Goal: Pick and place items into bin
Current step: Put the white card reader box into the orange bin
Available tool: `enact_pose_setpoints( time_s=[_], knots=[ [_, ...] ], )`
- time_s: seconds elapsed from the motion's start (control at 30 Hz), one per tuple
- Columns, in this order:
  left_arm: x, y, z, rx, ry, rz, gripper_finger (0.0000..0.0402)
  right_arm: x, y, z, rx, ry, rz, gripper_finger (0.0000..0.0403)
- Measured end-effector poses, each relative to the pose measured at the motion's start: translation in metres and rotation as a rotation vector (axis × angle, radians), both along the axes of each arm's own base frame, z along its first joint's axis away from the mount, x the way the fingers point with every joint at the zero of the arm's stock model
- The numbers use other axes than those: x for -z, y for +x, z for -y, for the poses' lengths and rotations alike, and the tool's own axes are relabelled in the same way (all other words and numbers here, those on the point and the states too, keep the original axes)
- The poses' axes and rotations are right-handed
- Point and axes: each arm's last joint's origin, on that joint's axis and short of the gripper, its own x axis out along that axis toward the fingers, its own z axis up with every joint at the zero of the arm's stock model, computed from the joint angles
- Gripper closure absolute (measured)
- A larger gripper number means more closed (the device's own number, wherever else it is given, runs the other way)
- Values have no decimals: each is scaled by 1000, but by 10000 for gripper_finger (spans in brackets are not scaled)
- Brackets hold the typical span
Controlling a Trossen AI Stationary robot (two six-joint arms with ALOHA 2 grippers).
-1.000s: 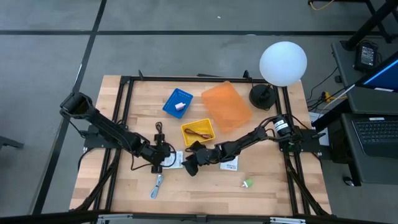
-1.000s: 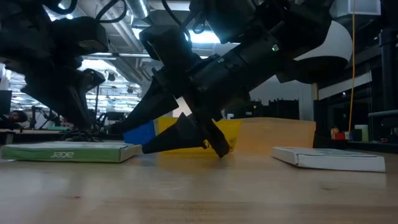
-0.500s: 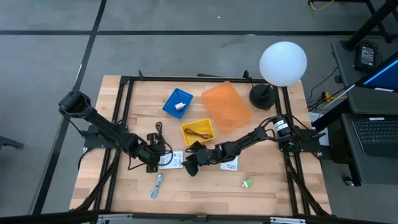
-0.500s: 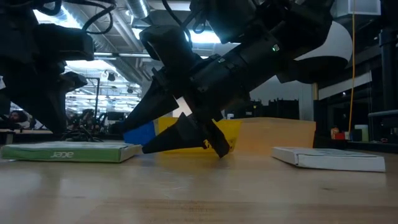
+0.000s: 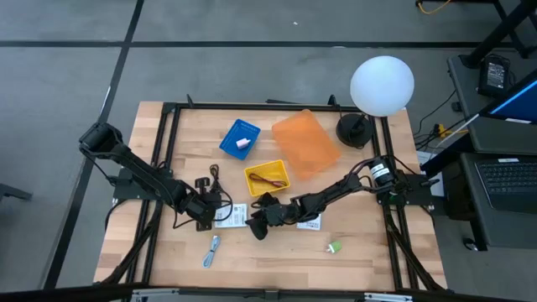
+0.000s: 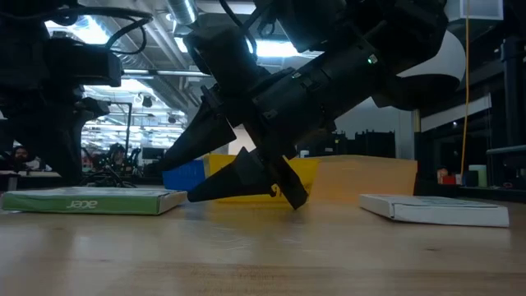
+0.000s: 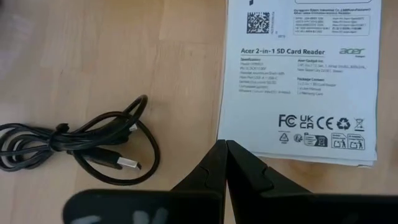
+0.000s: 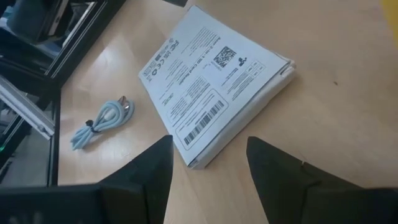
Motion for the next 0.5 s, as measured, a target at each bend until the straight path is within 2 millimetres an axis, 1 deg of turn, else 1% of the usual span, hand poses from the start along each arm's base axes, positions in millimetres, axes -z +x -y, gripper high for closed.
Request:
enact_pose_setpoints(
  time_s=[0.27, 0.5],
  knots=[
    [0, 1, 0, -1, -4, 8, 398, 0, -1, -2, 7, -8, 1, 210],
    [9, 3, 2, -2, 16, -26, 398, 0, -1, -2, 7, -8, 0, 210]
  ],
)
